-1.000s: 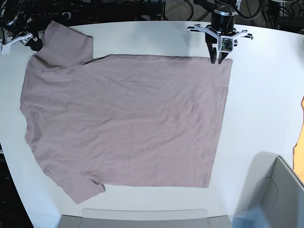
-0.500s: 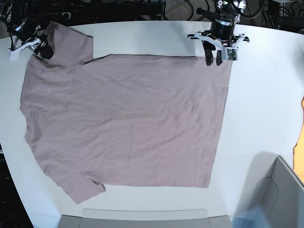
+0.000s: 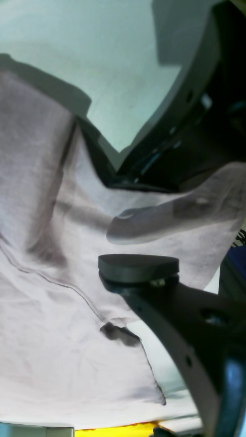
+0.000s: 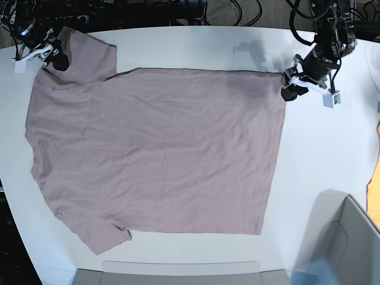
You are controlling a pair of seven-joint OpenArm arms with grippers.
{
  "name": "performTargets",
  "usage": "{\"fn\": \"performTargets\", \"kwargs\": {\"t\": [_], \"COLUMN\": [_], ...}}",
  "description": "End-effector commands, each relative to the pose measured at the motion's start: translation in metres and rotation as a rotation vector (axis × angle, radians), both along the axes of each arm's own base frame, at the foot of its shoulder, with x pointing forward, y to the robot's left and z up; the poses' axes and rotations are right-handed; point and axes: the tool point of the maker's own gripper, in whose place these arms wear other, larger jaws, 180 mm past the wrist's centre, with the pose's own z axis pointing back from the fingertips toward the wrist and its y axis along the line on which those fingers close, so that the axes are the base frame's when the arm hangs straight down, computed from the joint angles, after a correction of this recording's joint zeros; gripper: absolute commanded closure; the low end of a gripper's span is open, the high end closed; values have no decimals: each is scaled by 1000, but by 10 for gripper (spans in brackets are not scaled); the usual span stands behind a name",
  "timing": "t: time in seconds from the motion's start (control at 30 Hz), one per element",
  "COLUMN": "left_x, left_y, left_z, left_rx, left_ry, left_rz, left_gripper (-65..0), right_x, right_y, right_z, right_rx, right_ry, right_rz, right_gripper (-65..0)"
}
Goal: Fold the T-shirt properly
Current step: 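Move both grippers to the shirt's shoulder corners and grasp them, then pull the grasped shoulder edge over the shirt body with both grippers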
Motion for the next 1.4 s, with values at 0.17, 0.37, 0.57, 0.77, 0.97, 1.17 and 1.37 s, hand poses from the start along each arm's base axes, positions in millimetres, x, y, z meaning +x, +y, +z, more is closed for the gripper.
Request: {"fn": "performTargets", "kwargs": {"t": [0.17, 0.37, 0.57, 0.77, 0.97, 1.17, 1.37], "left_x": [-8, -25, -30, -30, -26, -23, -39], "left_y": [10, 12, -18, -20, -1, 29, 35], "left_z": [-25, -51, -60, -62, -57, -40, -26], "left_rx": [-15, -37, -68, -72, -53, -27, 6], "left_ry": [72, 159, 147, 148, 129, 79, 69], "left_rz": [30, 36, -104, -103, -49, 44, 52], "left_gripper": [-253, -253, -240, -149, 0, 0, 0], "right_x": [-25, -25, -22, -9, -6, -6, -10], "right_y": [-1, -1, 6, 27, 27, 5, -16], "right_z": [-18, -18, -16, -3, 0, 29, 59], "right_rx": [-36, -36, -29, -44, -48, -128, -221], "right_ry": [139, 139, 122, 75, 64, 6, -29], "right_rz": [36, 36, 42, 115, 118, 80, 68], "right_gripper": [-256, -256, -256, -138, 0, 0, 0]}}
